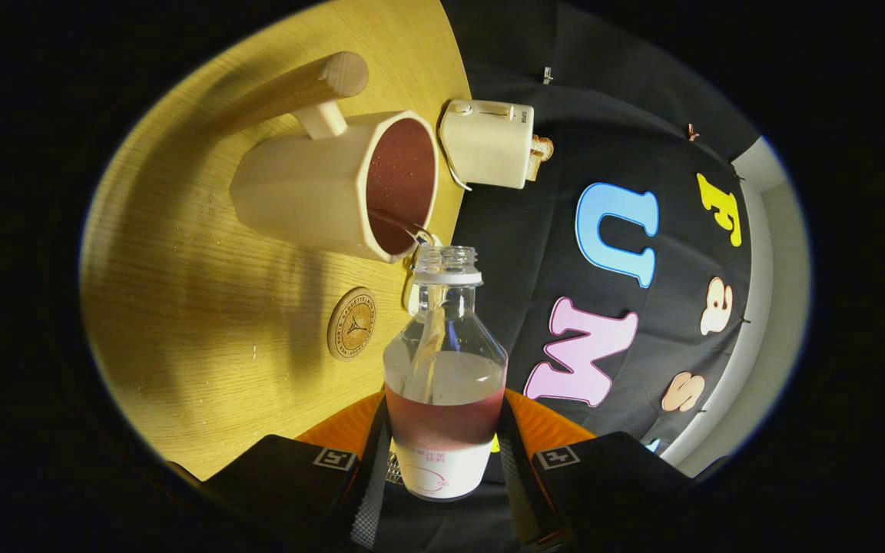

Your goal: Take the bottle from table, then pour the juice into the cup, finally place the bottle on the coaster

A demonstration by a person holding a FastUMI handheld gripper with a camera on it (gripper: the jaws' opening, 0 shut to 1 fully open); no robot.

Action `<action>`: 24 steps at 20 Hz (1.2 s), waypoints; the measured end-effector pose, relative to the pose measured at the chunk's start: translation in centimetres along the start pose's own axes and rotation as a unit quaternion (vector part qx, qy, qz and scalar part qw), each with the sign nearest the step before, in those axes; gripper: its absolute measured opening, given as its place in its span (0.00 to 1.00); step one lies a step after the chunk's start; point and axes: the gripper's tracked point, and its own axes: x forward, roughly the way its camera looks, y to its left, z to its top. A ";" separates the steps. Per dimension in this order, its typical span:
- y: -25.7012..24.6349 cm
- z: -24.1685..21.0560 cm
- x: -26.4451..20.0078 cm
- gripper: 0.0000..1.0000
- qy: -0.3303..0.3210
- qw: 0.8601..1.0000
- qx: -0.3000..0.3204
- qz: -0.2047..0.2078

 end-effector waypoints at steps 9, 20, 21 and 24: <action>-0.6 0.6 0.1 0.69 -0.013 0.999 -0.030 -0.010; -1.3 1.1 0.3 0.69 -0.024 0.998 -0.062 -0.020; -1.5 1.1 0.3 0.69 -0.026 0.997 -0.068 -0.026; -1.9 1.4 0.5 0.69 -0.033 0.996 -0.082 -0.031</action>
